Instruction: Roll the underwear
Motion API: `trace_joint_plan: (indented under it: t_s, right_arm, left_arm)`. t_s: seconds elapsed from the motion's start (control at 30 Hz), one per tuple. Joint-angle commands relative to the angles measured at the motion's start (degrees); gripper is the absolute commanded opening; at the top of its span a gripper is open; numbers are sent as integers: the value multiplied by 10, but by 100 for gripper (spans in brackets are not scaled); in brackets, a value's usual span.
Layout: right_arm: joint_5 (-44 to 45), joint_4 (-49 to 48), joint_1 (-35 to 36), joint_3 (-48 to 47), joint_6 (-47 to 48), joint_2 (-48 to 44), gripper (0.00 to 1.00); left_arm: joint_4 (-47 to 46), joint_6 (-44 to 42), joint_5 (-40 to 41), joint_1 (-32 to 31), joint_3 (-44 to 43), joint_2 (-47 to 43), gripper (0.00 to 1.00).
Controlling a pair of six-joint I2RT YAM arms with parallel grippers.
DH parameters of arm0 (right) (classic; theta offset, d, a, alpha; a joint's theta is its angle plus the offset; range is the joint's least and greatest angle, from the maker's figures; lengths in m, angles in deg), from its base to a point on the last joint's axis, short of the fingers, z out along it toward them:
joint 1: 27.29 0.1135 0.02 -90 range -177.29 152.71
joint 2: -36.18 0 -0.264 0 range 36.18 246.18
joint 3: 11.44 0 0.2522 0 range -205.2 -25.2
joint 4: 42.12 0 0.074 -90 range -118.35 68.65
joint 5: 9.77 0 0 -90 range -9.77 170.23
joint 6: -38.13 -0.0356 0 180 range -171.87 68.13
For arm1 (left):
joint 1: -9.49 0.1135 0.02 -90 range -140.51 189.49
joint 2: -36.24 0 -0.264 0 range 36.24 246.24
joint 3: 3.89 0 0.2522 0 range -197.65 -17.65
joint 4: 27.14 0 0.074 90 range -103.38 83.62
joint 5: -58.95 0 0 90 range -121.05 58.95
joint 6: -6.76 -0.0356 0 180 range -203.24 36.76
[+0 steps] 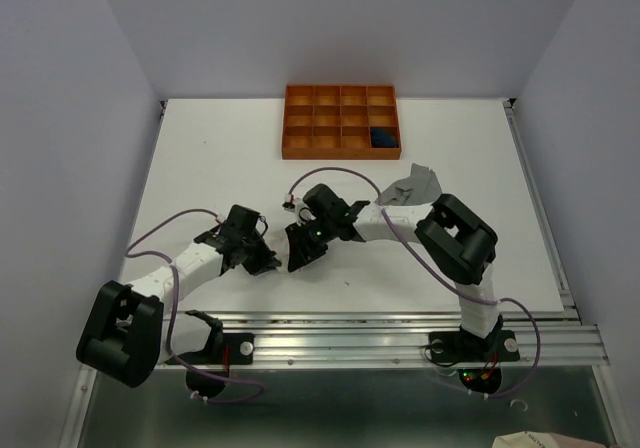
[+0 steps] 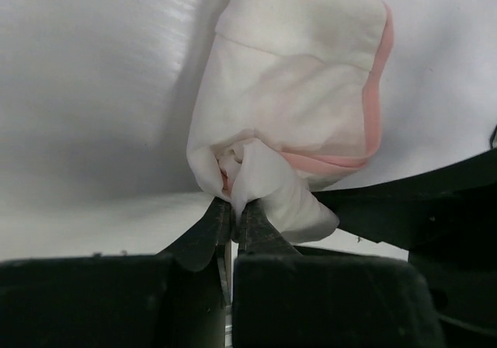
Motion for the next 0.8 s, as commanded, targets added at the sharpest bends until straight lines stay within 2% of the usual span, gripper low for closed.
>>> trace_joint_plan:
  t_s: [0.0,0.23,0.37,0.77]
  right_arm:
    - [60,22,5,-4,81,-58,43]
    - [157,24,-53,21,66,-120,43]
    - [205,27,-60,30,109,-139,45]
    - [104,-2,-60,39,271,-114,43]
  left_arm:
    - [-1,-62,47,2,-13,26,0]
    - [1,-125,32,4,-44,84,0]
    - [4,-141,30,5,-59,102,0]
    - [-10,-157,-14,10,-71,126,0]
